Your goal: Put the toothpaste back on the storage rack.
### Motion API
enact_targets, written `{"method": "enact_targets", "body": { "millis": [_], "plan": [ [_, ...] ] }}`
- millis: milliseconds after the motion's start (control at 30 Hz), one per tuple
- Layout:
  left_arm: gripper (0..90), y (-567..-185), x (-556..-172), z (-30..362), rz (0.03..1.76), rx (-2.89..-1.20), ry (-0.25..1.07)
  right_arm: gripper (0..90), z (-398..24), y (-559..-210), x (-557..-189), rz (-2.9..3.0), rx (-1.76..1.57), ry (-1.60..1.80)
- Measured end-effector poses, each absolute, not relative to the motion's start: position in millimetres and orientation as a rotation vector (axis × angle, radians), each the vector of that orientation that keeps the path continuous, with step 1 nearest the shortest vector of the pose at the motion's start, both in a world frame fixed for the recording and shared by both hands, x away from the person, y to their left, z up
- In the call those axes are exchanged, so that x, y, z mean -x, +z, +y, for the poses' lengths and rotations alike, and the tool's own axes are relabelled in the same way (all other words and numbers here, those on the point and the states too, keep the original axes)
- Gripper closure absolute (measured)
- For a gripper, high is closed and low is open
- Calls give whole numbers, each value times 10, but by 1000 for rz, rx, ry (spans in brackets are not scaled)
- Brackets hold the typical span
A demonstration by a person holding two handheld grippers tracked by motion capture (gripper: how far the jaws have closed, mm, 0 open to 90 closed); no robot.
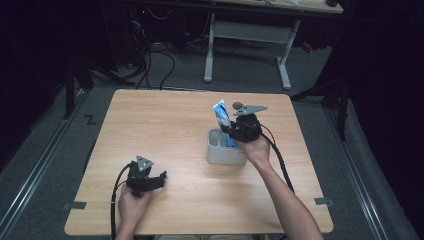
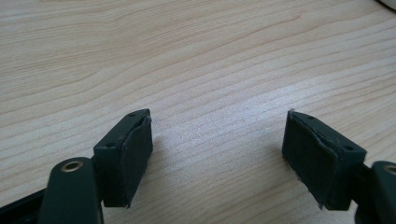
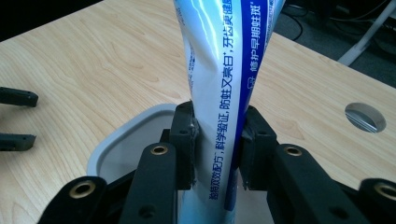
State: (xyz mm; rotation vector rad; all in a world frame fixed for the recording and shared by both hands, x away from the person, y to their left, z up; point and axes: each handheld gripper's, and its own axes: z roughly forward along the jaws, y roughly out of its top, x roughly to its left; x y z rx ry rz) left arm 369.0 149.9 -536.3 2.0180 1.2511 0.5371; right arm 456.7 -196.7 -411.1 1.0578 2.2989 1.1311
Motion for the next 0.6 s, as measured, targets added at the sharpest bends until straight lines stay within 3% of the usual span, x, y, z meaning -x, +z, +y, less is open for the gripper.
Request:
{"method": "enact_targets", "body": {
  "millis": [600],
  "plan": [
    [249, -5364, -3690, 1500, 1250, -2018, 538, 700, -1974, -4194, -4518, 2329, -1064, 1134]
  ]
}}
